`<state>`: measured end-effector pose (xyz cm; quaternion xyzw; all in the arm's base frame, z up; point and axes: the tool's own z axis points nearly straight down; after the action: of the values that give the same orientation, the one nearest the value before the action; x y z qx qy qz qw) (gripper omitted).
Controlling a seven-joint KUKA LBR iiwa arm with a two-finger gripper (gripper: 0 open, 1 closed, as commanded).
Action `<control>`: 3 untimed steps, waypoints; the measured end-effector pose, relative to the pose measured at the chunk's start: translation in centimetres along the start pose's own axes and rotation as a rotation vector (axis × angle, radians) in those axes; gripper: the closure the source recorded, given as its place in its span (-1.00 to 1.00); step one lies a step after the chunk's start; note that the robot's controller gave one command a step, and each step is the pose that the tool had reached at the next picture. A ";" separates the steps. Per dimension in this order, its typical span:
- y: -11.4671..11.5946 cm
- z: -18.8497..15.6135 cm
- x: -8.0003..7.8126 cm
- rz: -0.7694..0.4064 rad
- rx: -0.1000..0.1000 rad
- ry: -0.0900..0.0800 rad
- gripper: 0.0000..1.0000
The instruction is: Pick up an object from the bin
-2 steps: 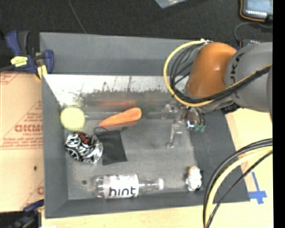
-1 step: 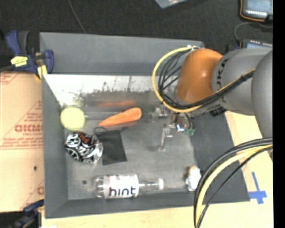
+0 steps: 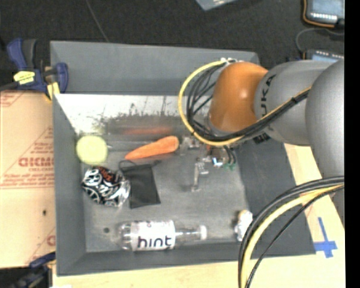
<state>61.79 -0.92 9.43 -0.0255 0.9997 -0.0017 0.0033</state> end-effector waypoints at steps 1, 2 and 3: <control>1.9 0.3 -0.3 0.141 -0.003 -0.002 -1.00; 5.1 1.6 -2.6 0.080 0.003 -0.003 -1.00; 8.2 1.8 -2.7 0.092 -0.001 -0.011 -1.00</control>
Offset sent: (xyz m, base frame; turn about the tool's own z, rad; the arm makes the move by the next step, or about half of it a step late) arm 0.0274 0.0638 -0.0229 0.0700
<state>64.07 7.38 7.66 0.0208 0.9997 -0.0012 0.0088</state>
